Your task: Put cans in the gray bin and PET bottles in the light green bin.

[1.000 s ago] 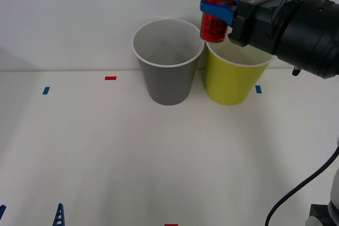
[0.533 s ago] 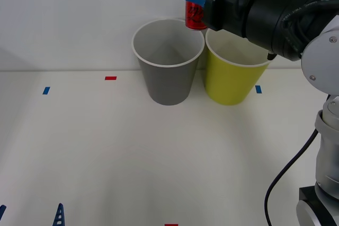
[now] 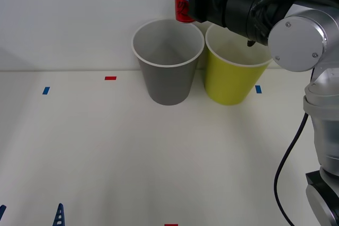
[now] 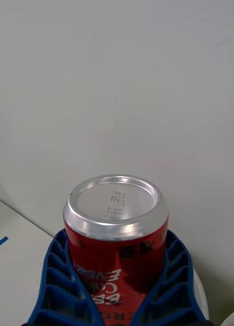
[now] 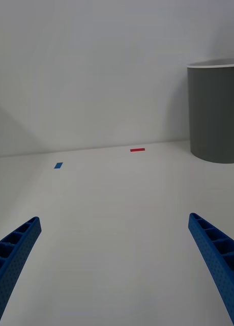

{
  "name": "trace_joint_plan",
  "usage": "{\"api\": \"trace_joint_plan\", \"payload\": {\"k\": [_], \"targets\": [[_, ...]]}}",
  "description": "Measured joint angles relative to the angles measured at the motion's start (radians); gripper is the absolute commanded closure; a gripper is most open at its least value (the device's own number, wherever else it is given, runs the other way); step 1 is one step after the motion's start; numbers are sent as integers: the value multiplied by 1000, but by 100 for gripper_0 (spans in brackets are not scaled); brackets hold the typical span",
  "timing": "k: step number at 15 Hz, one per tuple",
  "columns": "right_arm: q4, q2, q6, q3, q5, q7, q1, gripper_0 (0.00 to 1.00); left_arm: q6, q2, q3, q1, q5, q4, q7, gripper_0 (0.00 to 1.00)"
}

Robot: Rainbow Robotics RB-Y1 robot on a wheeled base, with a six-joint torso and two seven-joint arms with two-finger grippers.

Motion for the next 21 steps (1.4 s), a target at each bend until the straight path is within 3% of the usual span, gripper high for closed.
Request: {"api": "trace_joint_plan", "payload": {"k": [6,13,14,17,18,21], "targets": [[152,-48,-158,120,-27,6,-67,100,0,0,0,0,0,0,0,0],[293,-67,-311,185,-48,14,-104,100,0,0,0,0,0,0,0,0],[295,-67,-314,187,-51,14,-106,95,0,0,0,0,0,0,0,0],[296,-72,-316,188,-61,15,-109,53,0,0,0,0,0,0,0,0],[296,-73,-316,188,-62,16,-109,0,0,0,0,0,0,0,0,0],[296,-74,-316,188,-63,16,-110,0,0,0,0,0,0,0,0,0]]}}
